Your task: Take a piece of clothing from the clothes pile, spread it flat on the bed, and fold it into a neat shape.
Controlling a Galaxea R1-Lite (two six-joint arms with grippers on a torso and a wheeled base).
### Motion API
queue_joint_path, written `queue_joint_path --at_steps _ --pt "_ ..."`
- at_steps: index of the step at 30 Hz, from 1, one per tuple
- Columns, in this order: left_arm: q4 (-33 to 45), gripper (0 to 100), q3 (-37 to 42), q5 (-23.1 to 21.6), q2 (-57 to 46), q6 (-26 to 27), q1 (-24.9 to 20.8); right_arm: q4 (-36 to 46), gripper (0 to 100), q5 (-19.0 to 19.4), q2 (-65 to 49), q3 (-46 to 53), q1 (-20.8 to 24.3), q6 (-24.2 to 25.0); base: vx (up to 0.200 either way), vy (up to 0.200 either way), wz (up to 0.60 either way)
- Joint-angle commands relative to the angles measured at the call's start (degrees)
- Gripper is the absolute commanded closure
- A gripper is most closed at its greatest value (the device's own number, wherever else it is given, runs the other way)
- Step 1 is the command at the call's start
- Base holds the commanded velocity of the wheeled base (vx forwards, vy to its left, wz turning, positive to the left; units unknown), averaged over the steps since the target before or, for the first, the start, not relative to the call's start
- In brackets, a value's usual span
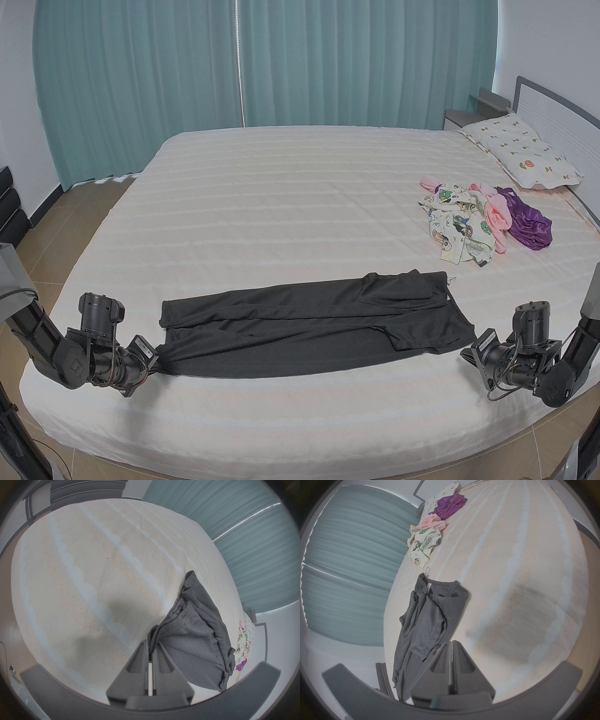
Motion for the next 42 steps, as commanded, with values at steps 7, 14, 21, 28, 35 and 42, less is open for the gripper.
queue_joint_path --at_steps 7,14,21,28,35,42 --pt "-0.06 100 0.02 -0.09 0.01 -0.06 0.08 -0.74 0 4.71 -0.60 1.23 0.14 -0.49 0.000 0.000 0.00" --pt "-0.14 100 0.02 -0.97 -0.34 -0.06 0.08 -0.92 0 5.51 0.63 -1.50 1.11 -0.84 0.000 0.000 0.00" --pt "-0.23 100 -0.07 -1.32 -0.08 -0.15 0.17 -1.00 0 5.51 3.88 -6.33 1.02 0.48 0.000 0.000 0.00" --pt "-0.32 100 -0.07 -1.32 -0.34 -0.24 0.26 -1.27 0 4.80 6.96 -7.91 1.11 0.31 0.000 0.000 0.00" --pt "-0.23 100 -0.51 -1.40 -0.52 -0.15 1.22 -2.23 0 4.28 7.83 -8.53 1.20 0.31 0.000 0.000 0.00" --pt "-0.23 100 -0.42 -1.49 -0.43 -0.15 1.14 -6.28 100 4.01 9.86 -8.26 1.11 0.22 0.000 0.000 0.00"
